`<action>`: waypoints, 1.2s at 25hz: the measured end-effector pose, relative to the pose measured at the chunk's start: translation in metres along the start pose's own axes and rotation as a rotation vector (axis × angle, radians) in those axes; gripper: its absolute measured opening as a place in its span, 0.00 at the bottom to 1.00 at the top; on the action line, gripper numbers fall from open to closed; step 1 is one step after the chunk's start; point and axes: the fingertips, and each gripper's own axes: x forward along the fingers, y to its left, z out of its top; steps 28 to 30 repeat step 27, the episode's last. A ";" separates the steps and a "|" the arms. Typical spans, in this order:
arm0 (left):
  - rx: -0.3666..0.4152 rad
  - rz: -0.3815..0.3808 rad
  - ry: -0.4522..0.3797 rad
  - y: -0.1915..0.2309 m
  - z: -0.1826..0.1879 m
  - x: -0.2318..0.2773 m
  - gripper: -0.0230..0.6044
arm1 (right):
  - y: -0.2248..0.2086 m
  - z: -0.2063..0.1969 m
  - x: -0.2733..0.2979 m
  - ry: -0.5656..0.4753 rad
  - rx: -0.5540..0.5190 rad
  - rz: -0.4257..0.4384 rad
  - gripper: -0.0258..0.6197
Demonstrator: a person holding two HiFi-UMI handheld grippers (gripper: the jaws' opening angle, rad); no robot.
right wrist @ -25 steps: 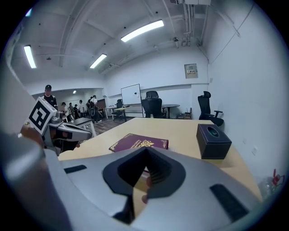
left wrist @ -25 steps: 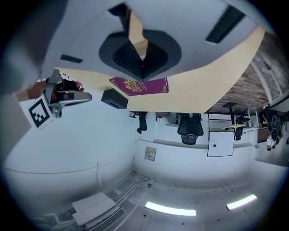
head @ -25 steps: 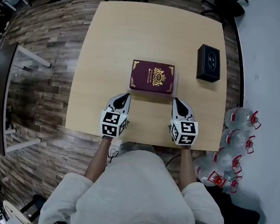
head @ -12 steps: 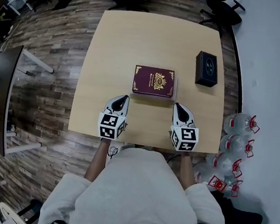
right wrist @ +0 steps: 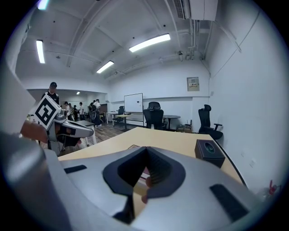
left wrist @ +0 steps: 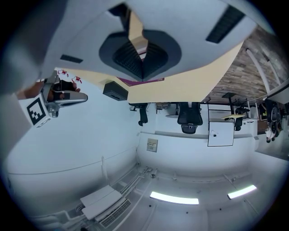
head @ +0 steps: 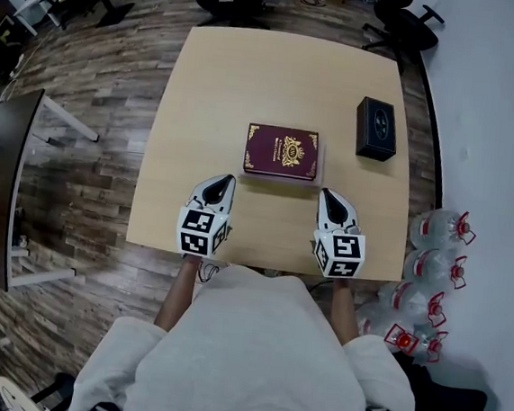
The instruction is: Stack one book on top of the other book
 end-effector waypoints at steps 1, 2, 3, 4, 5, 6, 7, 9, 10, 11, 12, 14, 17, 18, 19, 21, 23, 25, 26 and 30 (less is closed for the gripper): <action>-0.001 0.000 0.000 0.000 0.000 0.000 0.05 | 0.000 0.000 0.000 -0.001 -0.001 0.000 0.04; -0.001 0.000 0.000 0.000 0.000 0.000 0.05 | 0.000 0.001 0.000 -0.002 -0.001 0.001 0.04; -0.002 0.000 0.000 0.000 0.000 0.000 0.05 | 0.000 0.001 0.000 -0.003 -0.002 0.001 0.04; -0.002 -0.001 0.000 0.000 0.001 0.000 0.05 | 0.001 0.002 0.001 -0.004 -0.003 0.002 0.04; -0.002 -0.002 -0.001 -0.001 0.001 0.001 0.05 | 0.000 0.002 0.001 -0.005 -0.004 0.003 0.04; -0.003 -0.003 -0.002 -0.001 0.001 0.001 0.05 | 0.000 0.002 0.002 -0.006 -0.004 0.004 0.04; -0.005 -0.003 -0.002 -0.001 0.000 0.002 0.05 | 0.000 0.002 0.002 -0.005 -0.005 0.005 0.04; -0.007 -0.004 -0.001 -0.002 0.000 0.003 0.05 | 0.000 0.002 0.002 -0.004 -0.008 0.007 0.04; -0.008 -0.005 -0.002 -0.002 0.000 0.003 0.05 | 0.000 0.002 0.002 -0.004 -0.010 0.007 0.04; -0.009 -0.005 -0.001 -0.002 0.000 0.003 0.05 | 0.000 0.001 0.003 -0.002 -0.011 0.007 0.04; -0.010 -0.005 -0.001 -0.002 0.000 0.003 0.05 | 0.000 0.001 0.003 0.001 -0.011 0.007 0.04; -0.012 -0.005 0.000 -0.002 0.000 0.004 0.05 | 0.000 -0.001 0.004 0.007 -0.009 0.008 0.04; -0.013 -0.006 0.002 -0.002 -0.001 0.005 0.05 | 0.000 -0.002 0.004 0.012 -0.009 0.009 0.04; -0.013 -0.007 0.004 -0.003 -0.002 0.005 0.05 | 0.000 -0.002 0.004 0.013 -0.010 0.007 0.04; -0.013 -0.008 0.005 -0.003 -0.001 0.005 0.05 | 0.000 -0.002 0.004 0.014 -0.011 0.005 0.04; -0.012 -0.010 0.006 -0.003 -0.002 0.005 0.05 | 0.000 -0.003 0.004 0.015 -0.013 0.003 0.04; -0.010 -0.011 0.008 -0.003 -0.002 0.005 0.05 | 0.000 -0.003 0.004 0.016 -0.016 0.001 0.04; -0.009 -0.012 0.009 -0.002 -0.002 0.006 0.05 | 0.000 -0.003 0.005 0.018 -0.018 0.000 0.04; -0.009 -0.013 0.009 -0.002 -0.002 0.006 0.05 | 0.000 -0.003 0.005 0.019 -0.019 -0.001 0.04; -0.008 -0.013 0.010 -0.002 -0.002 0.006 0.05 | 0.000 -0.003 0.005 0.020 -0.019 -0.002 0.04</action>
